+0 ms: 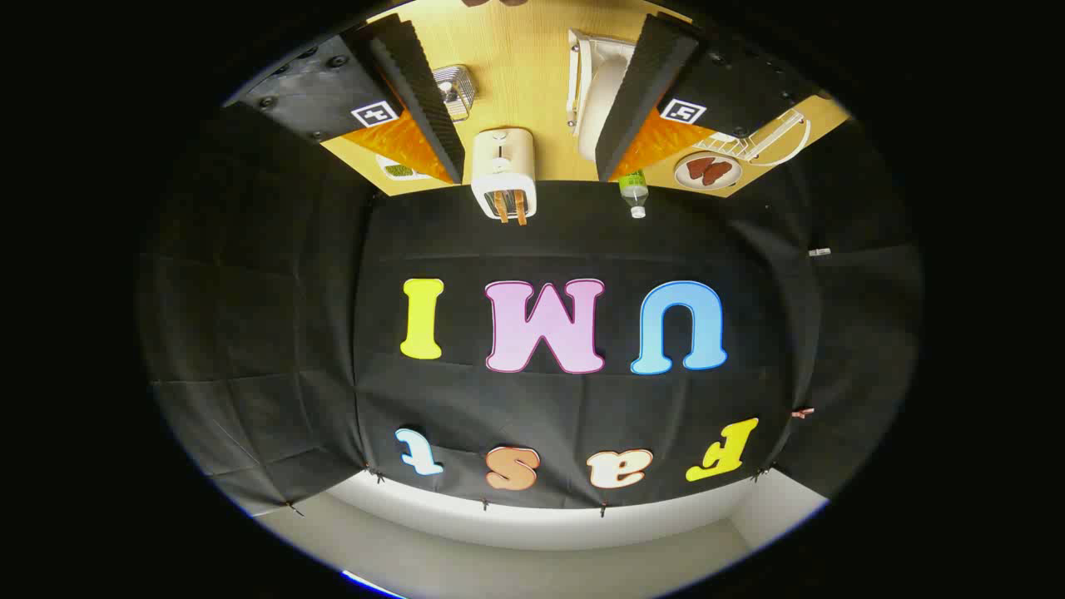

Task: Take the plate from the dish rack, then take the spoon from the basket and place it into the plate.

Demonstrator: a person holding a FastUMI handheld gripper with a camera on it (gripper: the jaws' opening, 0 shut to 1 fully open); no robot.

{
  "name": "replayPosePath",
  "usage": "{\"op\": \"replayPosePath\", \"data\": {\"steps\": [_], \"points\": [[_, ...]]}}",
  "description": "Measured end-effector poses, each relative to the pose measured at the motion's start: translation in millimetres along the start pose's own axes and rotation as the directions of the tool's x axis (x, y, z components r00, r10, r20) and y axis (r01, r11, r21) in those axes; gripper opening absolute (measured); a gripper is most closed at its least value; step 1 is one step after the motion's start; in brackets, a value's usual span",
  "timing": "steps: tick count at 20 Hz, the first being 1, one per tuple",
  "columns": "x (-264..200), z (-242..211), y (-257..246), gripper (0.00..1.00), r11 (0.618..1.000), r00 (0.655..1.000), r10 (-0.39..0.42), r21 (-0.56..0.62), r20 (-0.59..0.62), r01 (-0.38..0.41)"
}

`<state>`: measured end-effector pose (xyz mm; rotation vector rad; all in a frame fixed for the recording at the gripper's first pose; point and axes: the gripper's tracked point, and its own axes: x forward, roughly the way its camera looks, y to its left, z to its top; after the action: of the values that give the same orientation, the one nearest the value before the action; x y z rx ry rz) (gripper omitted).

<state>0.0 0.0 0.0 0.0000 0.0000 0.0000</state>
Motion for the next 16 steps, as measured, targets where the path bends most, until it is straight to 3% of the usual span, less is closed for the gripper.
{"op": "replayPosePath", "data": {"steps": [16], "points": [[-4,-12,6,0.98,1.0,0.999,0.027,-0.013,-0.041,-0.028]]}}
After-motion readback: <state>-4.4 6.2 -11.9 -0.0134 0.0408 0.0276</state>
